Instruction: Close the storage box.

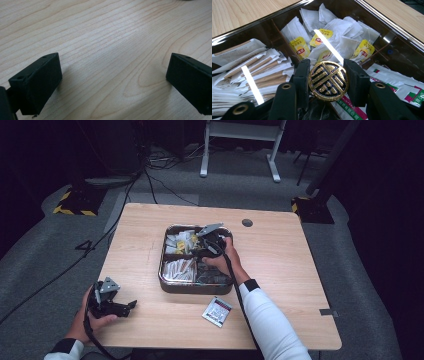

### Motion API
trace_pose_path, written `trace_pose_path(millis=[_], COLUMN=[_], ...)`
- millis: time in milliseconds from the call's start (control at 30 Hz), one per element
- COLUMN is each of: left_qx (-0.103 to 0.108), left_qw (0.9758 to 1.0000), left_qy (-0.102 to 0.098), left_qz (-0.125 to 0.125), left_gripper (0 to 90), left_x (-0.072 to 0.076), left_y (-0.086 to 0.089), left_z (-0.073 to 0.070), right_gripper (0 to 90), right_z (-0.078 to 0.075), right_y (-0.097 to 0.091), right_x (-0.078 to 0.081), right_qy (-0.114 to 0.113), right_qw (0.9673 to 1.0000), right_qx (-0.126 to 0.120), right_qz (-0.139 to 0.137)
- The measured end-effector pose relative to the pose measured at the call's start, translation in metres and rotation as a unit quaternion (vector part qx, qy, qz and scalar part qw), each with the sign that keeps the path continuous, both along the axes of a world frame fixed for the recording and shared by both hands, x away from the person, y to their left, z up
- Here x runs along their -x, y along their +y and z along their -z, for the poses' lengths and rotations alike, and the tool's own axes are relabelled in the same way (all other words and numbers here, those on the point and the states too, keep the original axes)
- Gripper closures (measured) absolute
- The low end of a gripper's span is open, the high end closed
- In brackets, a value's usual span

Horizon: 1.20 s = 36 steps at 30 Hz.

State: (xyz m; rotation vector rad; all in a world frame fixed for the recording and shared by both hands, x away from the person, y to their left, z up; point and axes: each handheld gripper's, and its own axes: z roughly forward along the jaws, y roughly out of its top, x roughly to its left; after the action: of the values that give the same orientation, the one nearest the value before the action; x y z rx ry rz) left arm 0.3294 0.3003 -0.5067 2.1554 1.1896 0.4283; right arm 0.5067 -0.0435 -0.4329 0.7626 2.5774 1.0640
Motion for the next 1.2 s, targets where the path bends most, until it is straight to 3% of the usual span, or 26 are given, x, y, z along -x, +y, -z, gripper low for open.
trace_pose_path(millis=[300,367,733,1000,1200], left_qx=[0.000,0.000,0.000,0.000,0.000], left_qw=[1.0000,1.0000,1.0000,1.0000,1.0000], left_qy=[0.000,0.000,0.000,0.000,0.000], left_qz=[0.000,0.000,0.000,-0.001,0.000], left_gripper=[0.5,0.5,0.5,0.5,0.5], left_x=[0.0001,0.0001,0.0000,0.0001,0.0000], left_y=[0.0000,0.0000,0.0000,-0.0001,0.0000], left_z=[0.0000,0.0000,0.0000,0.0000,0.0000], right_gripper=[59.4,59.3,58.3,46.8,24.4], right_z=[-0.0001,0.0005,0.0026,0.0037,0.0040], right_y=[-0.0008,-0.0011,-0.0013,-0.0011,0.0014], right_x=[0.0022,0.0016,0.0024,0.0018,0.0039], right_qy=[0.009,0.015,0.011,0.017,0.017], right_qw=[0.9999,0.9999,0.9999,0.9996,0.9997], right_qx=[0.008,0.000,-0.006,-0.015,-0.008], right_qz=[-0.011,-0.008,-0.007,-0.016,-0.013])
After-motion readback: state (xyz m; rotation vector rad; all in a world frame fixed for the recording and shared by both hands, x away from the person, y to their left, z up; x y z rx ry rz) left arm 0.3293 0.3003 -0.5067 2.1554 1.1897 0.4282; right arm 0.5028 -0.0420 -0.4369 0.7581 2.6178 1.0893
